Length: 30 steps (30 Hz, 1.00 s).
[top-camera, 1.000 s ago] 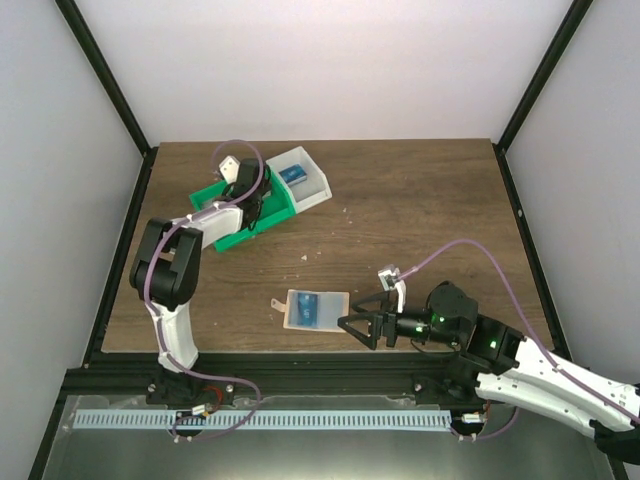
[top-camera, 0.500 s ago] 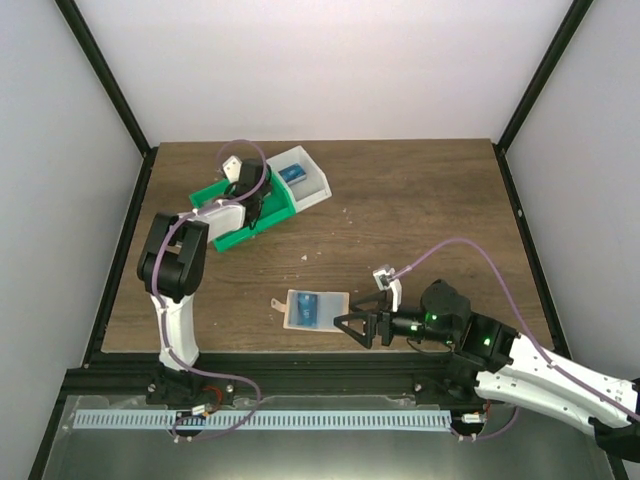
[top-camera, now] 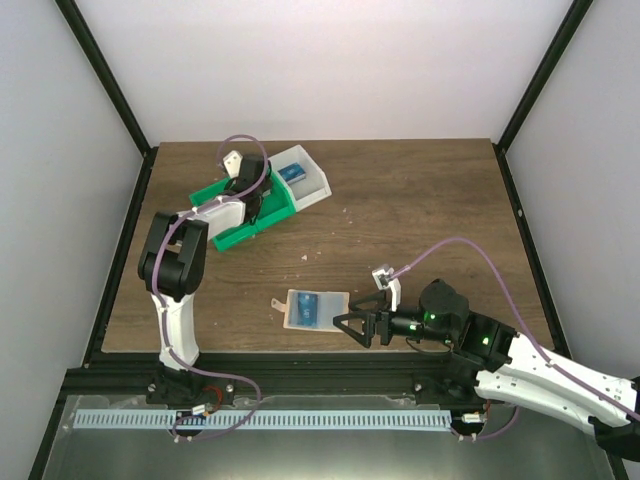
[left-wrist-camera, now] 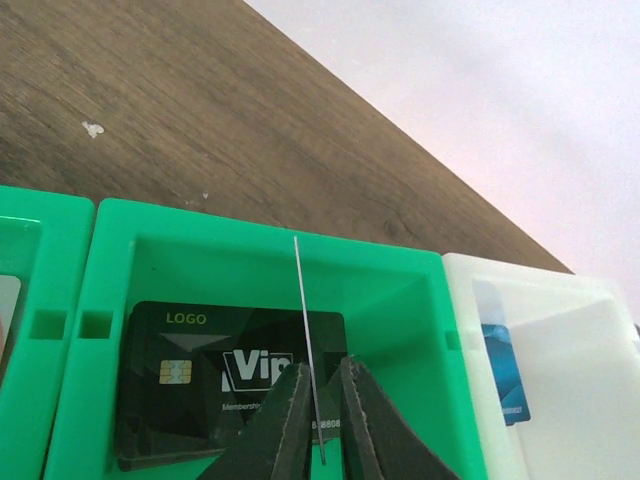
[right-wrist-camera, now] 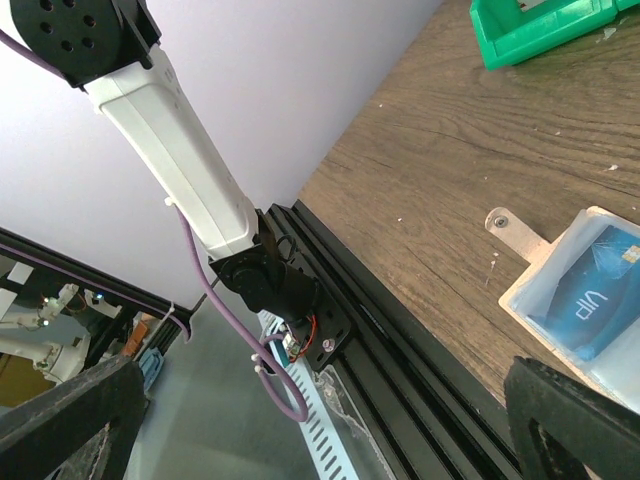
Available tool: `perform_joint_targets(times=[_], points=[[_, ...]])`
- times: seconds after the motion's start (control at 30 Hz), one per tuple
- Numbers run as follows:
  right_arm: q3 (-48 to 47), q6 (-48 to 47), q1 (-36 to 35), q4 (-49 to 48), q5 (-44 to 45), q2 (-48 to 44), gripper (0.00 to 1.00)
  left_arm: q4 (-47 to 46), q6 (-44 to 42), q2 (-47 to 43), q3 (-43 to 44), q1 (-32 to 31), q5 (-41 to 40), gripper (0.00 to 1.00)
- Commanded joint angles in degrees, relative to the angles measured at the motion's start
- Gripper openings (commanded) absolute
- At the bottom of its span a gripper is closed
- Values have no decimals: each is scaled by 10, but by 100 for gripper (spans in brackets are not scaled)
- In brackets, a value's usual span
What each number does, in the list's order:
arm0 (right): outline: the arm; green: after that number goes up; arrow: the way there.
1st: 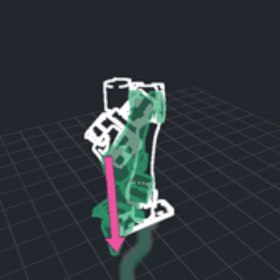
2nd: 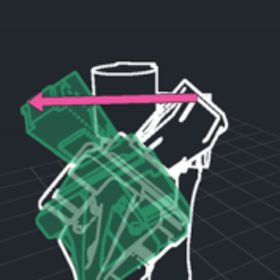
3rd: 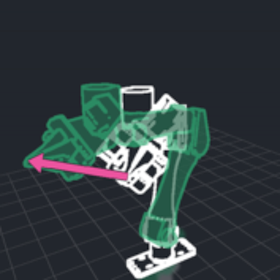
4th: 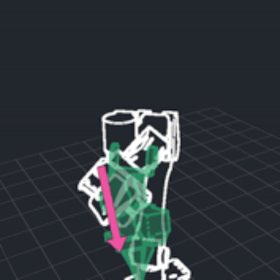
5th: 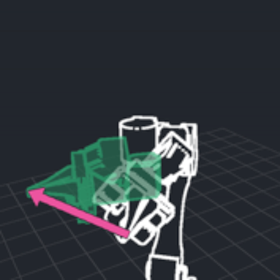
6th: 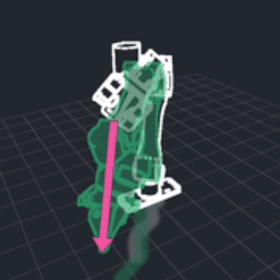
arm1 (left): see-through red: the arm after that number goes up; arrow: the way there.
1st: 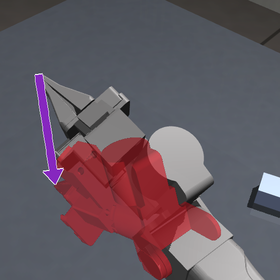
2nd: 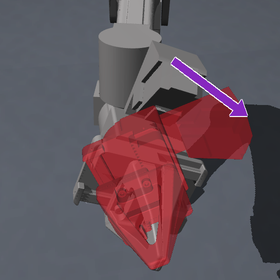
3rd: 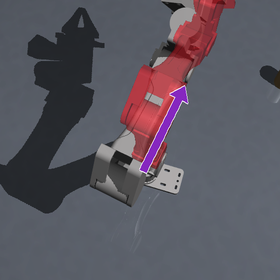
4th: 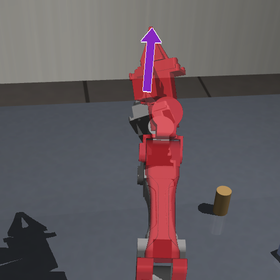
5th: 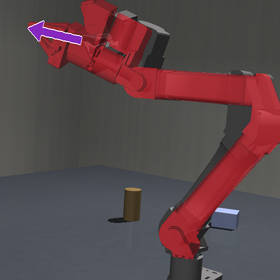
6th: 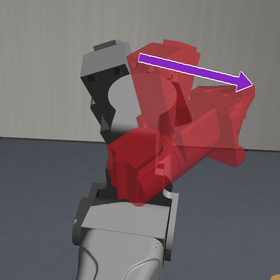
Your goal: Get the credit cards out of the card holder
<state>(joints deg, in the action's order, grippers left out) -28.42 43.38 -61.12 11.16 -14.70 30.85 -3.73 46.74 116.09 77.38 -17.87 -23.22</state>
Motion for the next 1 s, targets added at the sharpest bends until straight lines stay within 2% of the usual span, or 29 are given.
perform_joint_targets(times=[0.0, 0.2, 0.33, 0.8, 0.97], points=[[-20, -1, 2, -5, 10, -2, 100, 5, -5, 9, 17, 4, -8, 13], [-19, 0, 1, 1, 12, -7, 100, 17, -2, 14, 26, 4, -7, 15], [-20, 0, 1, 4, 16, -11, 100, 20, -1, 18, 27, 4, -11, 0], [-17, 7, 1, 13, 21, -23, 100, 5, -14, 30, 14, 4, -38, 0], [-13, 9, 1, 16, 22, -28, 100, 23, -11, 22, 18, 4, -47, 18]])
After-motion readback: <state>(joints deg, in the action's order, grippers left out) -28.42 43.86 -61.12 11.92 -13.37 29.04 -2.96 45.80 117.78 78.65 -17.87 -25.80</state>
